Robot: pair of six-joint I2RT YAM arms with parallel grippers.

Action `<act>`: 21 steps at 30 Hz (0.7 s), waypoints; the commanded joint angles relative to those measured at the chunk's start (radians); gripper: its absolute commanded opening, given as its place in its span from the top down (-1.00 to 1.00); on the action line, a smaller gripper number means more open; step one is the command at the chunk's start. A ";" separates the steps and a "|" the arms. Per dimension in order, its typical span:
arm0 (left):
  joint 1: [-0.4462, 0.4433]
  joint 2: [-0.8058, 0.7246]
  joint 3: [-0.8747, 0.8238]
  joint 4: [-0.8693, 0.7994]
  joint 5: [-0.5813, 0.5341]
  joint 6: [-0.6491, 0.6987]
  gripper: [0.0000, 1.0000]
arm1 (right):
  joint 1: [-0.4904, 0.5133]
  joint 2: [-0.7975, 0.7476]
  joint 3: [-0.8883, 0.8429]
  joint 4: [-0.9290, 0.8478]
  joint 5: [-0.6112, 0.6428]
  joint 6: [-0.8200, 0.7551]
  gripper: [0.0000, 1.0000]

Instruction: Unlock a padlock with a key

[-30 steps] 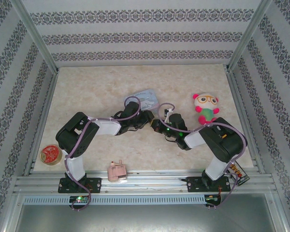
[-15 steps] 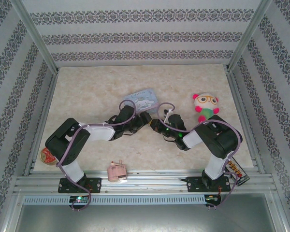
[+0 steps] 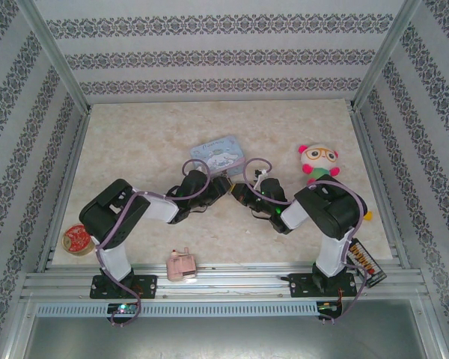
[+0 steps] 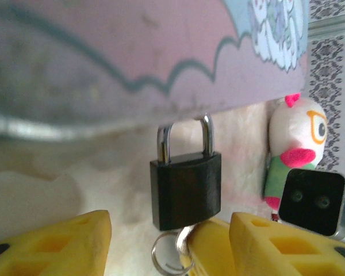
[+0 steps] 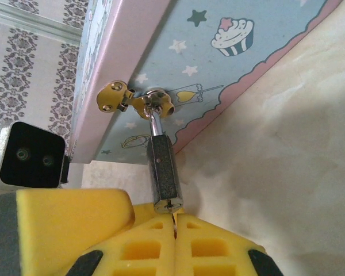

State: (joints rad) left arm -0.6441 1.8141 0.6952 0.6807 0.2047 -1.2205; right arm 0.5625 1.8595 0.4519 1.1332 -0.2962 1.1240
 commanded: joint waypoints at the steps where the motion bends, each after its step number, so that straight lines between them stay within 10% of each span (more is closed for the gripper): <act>1: 0.018 0.033 -0.020 0.146 -0.013 -0.016 -0.08 | -0.012 0.019 0.006 0.093 0.005 0.026 0.93; 21: 0.043 0.164 0.039 0.313 -0.007 -0.006 -0.05 | -0.012 0.072 0.036 0.158 -0.008 0.060 0.89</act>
State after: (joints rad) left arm -0.6174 1.9511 0.7139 0.9504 0.1978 -1.2205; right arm 0.5583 1.9167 0.4641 1.2247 -0.2966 1.1763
